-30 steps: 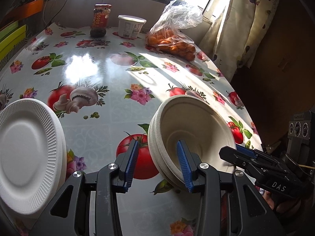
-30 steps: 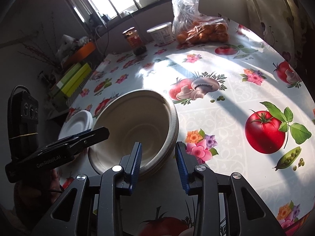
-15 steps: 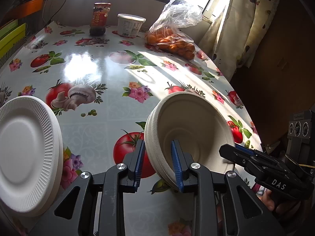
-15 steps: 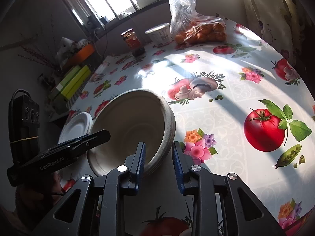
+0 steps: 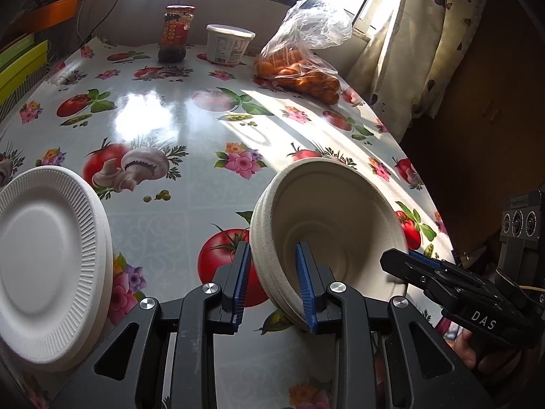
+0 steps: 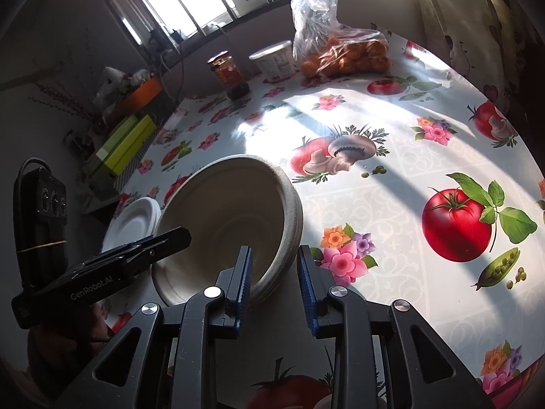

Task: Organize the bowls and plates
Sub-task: 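Carry the nested beige bowls with the right tool toward the white plate stack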

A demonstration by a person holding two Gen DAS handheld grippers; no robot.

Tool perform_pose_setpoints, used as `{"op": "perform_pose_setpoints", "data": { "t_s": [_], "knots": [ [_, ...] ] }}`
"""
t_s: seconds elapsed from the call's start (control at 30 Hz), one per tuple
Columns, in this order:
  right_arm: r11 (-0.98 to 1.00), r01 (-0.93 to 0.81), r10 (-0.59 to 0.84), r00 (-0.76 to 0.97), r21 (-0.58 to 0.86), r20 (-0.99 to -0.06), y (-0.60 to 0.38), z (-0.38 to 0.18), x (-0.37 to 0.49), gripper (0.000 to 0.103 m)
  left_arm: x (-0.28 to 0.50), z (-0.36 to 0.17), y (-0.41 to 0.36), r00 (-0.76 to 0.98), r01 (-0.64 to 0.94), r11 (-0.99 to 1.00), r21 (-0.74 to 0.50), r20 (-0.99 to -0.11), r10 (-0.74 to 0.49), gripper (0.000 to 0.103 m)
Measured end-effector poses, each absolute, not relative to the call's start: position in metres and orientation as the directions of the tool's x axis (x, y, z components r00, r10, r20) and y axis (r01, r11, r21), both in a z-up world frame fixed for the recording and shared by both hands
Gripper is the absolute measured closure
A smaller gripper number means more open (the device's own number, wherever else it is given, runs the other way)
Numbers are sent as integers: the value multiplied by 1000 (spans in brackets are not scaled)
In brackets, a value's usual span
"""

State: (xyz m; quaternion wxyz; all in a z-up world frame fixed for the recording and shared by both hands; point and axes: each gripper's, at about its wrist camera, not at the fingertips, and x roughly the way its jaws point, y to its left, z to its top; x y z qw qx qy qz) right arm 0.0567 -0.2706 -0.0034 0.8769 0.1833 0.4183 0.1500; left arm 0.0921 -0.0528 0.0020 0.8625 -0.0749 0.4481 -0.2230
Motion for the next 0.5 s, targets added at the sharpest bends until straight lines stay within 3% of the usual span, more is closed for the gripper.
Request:
{"op": "perform_pose_setpoints", "data": {
  "t_s": [0.5],
  "knots": [
    [885, -147, 434, 604, 443, -668, -255, 10, 63, 77, 88, 16, -38, 532, 290, 901, -322, -729, -431, 75]
  ]
}}
